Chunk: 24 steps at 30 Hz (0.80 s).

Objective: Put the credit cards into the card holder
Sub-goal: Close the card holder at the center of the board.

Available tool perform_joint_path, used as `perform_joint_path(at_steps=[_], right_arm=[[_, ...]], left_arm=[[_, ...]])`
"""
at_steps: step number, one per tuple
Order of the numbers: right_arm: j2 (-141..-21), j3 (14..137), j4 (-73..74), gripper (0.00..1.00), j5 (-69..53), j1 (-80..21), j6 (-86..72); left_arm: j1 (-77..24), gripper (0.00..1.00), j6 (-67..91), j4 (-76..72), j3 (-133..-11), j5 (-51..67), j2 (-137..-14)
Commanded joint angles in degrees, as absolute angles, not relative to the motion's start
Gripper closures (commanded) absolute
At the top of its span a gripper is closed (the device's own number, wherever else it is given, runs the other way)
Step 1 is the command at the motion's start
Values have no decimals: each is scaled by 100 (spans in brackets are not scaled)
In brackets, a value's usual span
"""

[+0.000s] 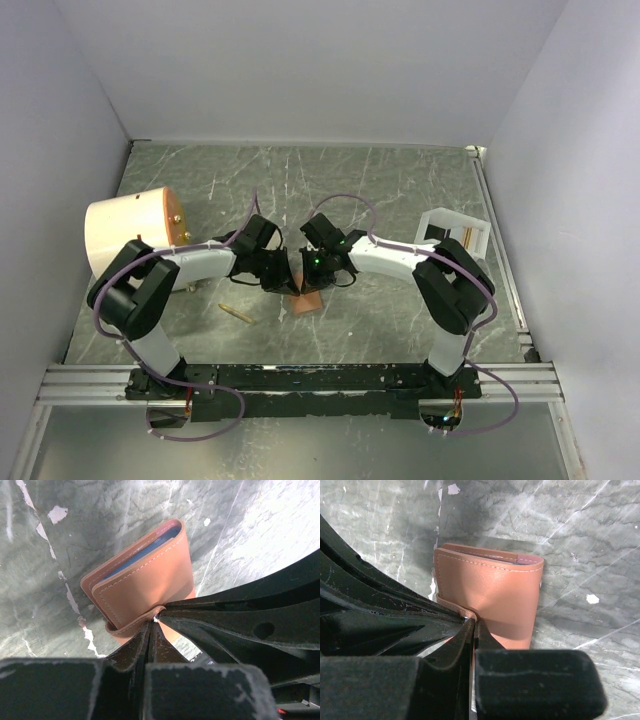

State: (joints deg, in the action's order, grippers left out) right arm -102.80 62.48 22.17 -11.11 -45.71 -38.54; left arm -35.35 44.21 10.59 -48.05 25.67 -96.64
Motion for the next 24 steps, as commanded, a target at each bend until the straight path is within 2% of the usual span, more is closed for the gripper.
perform_joint_path(at_steps=[1,8,18,21,24], right_arm=[[-10481,6254,2299,100,-800,-4577,-3750],[-9964,6475,2368,76,-691,-4567,-3762],[-8735,5907,1664,67,-630,-4577,-3759],[-8423,5835,1579,63,-549,-4573,-3724],[-8029,5771,1586,57,-283,-4579,-3676]], left_arm=[[-3568,93,4396,1267,-4819,1842,-9685],[-3566,84,4481,1511,-4911,1609,-8832],[-3559,58,4053,2241,-5352,1039,-7531],[-3560,48,3825,2520,-5576,875,-7133],[-3553,23,3617,2787,-5789,737,-6701]])
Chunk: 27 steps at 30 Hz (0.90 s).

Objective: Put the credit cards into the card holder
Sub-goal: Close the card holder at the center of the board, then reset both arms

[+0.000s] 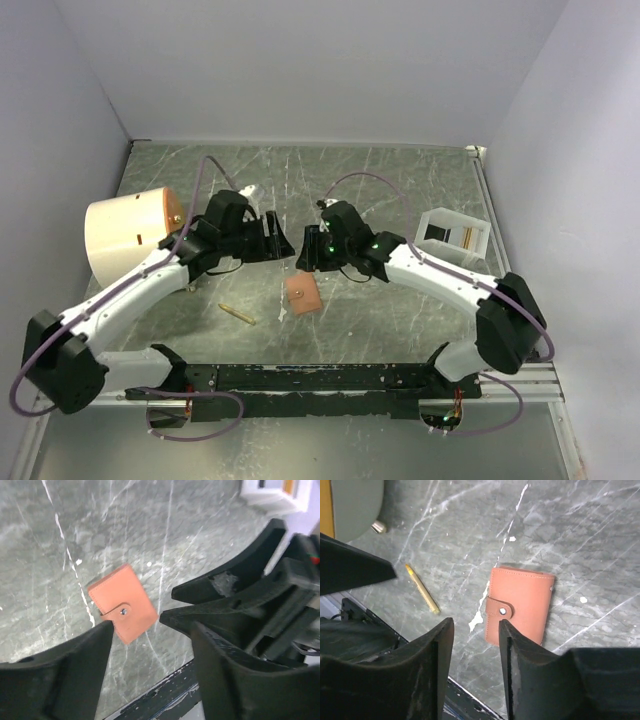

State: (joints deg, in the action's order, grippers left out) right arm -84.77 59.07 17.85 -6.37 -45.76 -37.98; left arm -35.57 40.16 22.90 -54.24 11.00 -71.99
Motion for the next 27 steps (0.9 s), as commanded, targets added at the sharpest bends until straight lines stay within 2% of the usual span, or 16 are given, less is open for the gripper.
perform_joint_path(at_steps=[1,2,3,5,7,14,19,27], right_arm=[[-7874,5771,1611,50,-158,-4577,-3662],[-7704,5766,1643,45,-37,-4573,-3645],[-7548,5766,1674,42,77,-4572,-3625],[-7216,5772,1774,34,348,-4573,-3611],[-6886,5768,1867,2,635,-4571,-3618],[-5882,5687,2149,0,1301,-4567,-3449],[-5298,5053,1960,0,1735,-4567,-3828],[-5333,4716,1937,0,1814,-4567,-4056]], left_arm=[[-3554,16,3556,2872,-5865,703,-6559],[-3557,6,3478,2941,-5942,676,-6384],[-3559,1,3408,3020,-6022,650,-6233],[-3557,0,3284,3137,-6143,560,-5961],[-3552,0,3162,3256,-6262,512,-5699],[-3558,0,2941,3621,-6508,596,-5103],[-3555,0,3174,3399,-6029,637,-4653],[-3554,0,3371,3152,-5294,434,-4156]])
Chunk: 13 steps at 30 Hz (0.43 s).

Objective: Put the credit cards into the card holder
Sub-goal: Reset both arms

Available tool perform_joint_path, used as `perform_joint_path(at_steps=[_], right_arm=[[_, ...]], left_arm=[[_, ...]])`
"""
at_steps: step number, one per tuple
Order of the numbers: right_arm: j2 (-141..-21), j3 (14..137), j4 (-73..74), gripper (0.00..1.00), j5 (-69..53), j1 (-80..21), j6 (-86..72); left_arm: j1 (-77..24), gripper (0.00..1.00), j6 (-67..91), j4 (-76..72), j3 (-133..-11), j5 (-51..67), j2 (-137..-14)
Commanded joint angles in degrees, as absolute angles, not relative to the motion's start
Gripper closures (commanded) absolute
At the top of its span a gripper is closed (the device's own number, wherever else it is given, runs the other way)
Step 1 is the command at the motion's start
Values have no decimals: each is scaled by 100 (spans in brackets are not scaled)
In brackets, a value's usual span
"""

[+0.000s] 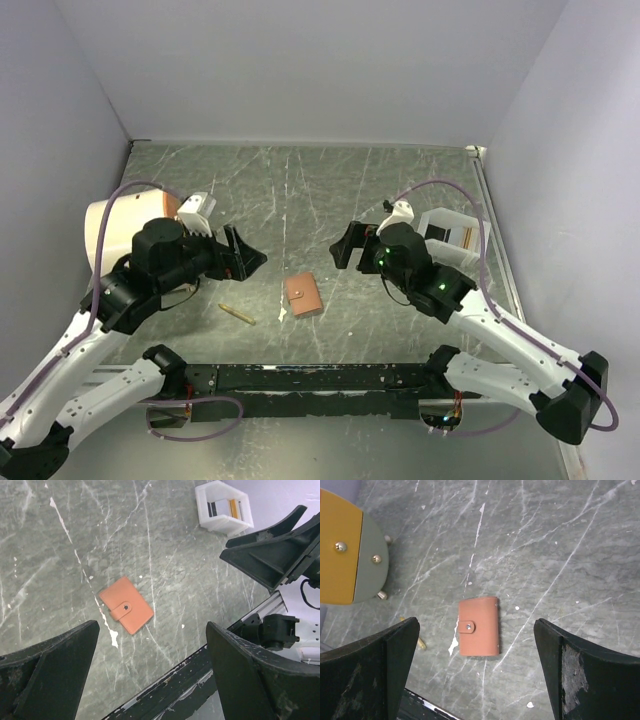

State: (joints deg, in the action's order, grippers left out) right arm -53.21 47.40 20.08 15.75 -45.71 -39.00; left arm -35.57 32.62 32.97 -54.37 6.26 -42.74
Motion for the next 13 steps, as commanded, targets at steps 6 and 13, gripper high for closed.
perform_joint_path(at_steps=[6,13], right_arm=[[-5393,4560,1723,0,1670,-4569,-4097],[-5326,4587,1760,0,1881,-4570,-4127]], left_arm=[[-3553,0,3509,2834,-4975,340,-4109],[-3559,0,3410,2890,-5099,217,-4317]])
